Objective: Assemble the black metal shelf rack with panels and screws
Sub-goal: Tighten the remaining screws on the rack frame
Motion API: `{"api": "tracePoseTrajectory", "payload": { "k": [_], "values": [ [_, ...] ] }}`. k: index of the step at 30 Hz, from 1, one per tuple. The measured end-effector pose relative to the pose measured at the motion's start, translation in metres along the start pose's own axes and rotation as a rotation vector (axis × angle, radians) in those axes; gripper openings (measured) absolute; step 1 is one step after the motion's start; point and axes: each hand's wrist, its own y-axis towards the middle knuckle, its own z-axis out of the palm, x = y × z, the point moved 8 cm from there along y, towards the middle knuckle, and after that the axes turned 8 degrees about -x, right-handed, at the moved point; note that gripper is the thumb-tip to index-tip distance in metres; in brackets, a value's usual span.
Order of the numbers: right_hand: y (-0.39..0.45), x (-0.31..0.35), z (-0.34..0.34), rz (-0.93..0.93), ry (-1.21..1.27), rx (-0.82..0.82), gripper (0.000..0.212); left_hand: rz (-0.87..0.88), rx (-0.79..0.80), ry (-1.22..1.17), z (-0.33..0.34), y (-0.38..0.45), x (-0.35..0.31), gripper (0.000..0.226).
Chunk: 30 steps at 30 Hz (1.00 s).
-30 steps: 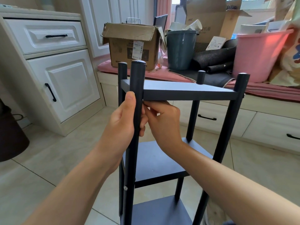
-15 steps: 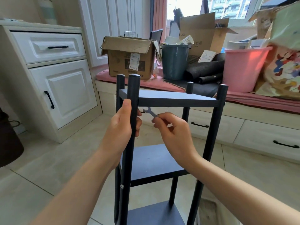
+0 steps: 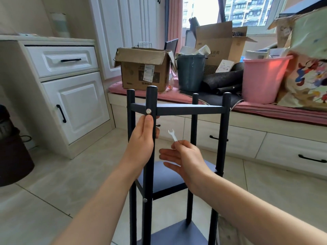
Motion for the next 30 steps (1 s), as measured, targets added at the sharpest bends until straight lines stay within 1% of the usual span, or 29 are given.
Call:
{"api": "tracePoseTrajectory", "payload": {
  "k": [5,11,14,16,21,23,25,27,28,30],
  "values": [
    [-0.005,-0.021,0.015,0.151,0.056,-0.008,0.017,0.016,-0.02,-0.01,0.006,-0.001,-0.003,0.034],
    [-0.004,-0.026,0.018,0.143,0.111,-0.096,0.02,-0.013,-0.061,0.036,0.008,-0.003,-0.006,0.03],
    [-0.002,-0.031,0.016,0.184,0.115,-0.162,0.023,0.026,-0.018,0.075,0.015,-0.006,-0.015,0.022],
    [0.0,-0.031,0.013,0.207,0.092,-0.199,0.028,0.061,0.017,0.124,0.021,-0.007,-0.02,0.023],
    [0.0,-0.022,0.006,0.135,0.128,-0.25,0.028,0.174,0.068,0.198,0.03,-0.014,-0.031,0.017],
    [0.0,-0.018,0.007,0.099,0.165,-0.237,0.026,0.179,0.064,0.174,0.026,-0.013,-0.03,0.022],
    [0.001,-0.014,0.008,0.077,0.163,-0.199,0.025,0.169,-0.046,0.171,0.01,-0.006,-0.025,0.031],
    [0.002,-0.012,0.007,0.066,0.122,-0.166,0.026,0.158,-0.243,0.207,-0.016,0.002,-0.017,0.036],
    [0.001,-0.012,0.006,0.062,0.095,-0.155,0.026,0.165,-0.35,0.246,-0.03,0.004,-0.013,0.034],
    [0.0,-0.012,0.004,0.053,0.052,-0.135,0.03,0.158,-0.533,0.331,-0.054,0.008,-0.005,0.022]
  ]
}}
